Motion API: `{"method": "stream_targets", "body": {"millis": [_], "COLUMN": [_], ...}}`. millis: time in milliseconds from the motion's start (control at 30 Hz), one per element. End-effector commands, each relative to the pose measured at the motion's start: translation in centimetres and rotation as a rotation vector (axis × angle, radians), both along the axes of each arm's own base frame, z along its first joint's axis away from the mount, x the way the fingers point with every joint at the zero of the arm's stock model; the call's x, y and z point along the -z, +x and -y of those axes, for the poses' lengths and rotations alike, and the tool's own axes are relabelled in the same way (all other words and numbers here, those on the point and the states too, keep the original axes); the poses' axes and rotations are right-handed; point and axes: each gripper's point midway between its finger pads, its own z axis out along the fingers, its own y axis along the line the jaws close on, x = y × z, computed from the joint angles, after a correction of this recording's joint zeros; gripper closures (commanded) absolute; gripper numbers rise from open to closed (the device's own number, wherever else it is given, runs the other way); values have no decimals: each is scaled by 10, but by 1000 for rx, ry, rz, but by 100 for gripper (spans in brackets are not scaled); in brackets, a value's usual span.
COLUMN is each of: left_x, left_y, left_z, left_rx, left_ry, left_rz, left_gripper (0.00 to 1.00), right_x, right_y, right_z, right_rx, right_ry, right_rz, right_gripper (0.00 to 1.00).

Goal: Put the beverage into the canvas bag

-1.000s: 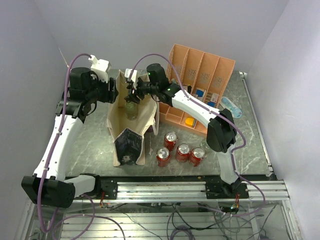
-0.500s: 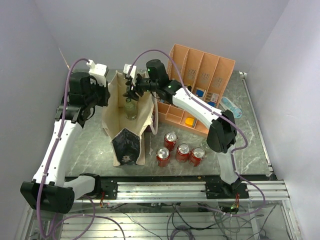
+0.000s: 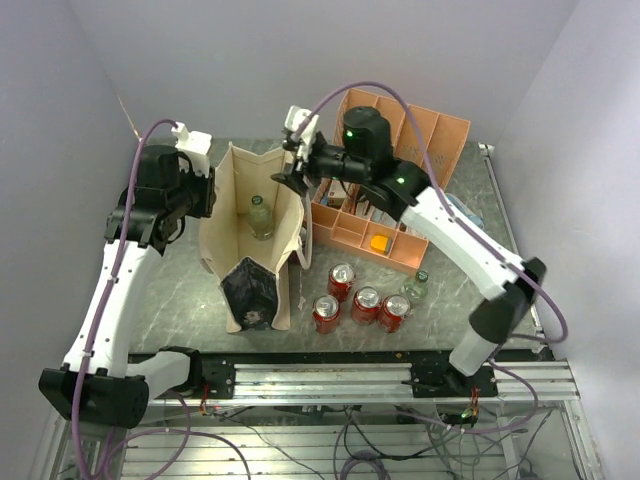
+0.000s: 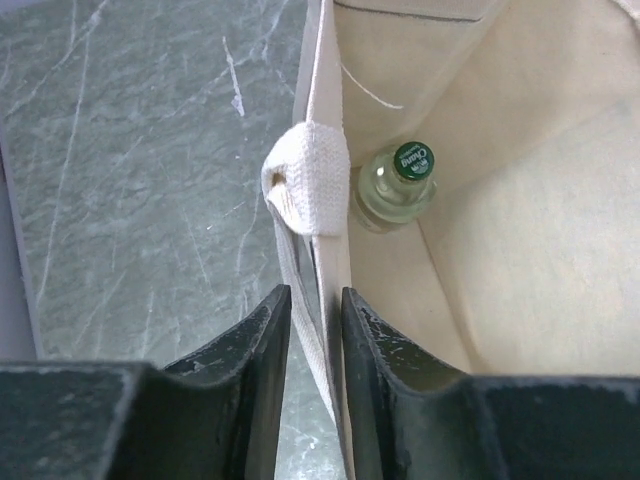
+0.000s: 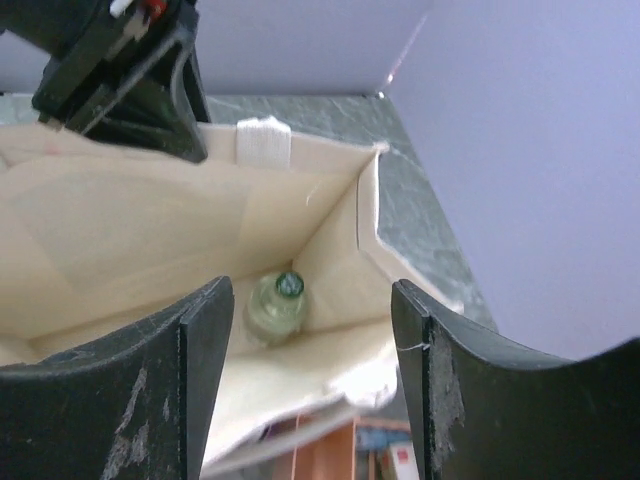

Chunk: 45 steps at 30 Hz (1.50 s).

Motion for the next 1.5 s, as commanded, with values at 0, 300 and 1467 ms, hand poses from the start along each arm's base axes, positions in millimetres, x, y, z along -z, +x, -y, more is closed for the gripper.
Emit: {"method": "stream_targets", "body": {"millis": [0, 300, 1467], "left_x": [-18, -53, -87], "left_y": [-12, -30, -56], "left_z": [4, 23, 27], "left_rx": [62, 225, 345], "left_ry": [-2, -4, -92], "left_rz": [32, 180, 238], "left_gripper": [56, 9, 1], "right_x": [30, 81, 229], "right_y": [-14, -44, -133], "right_z": [53, 191, 322], "right_rx": [155, 359, 402], "right_ry": [-114, -316, -701], "right_rz": [-106, -277, -726], "right_gripper": [36, 24, 42]}}
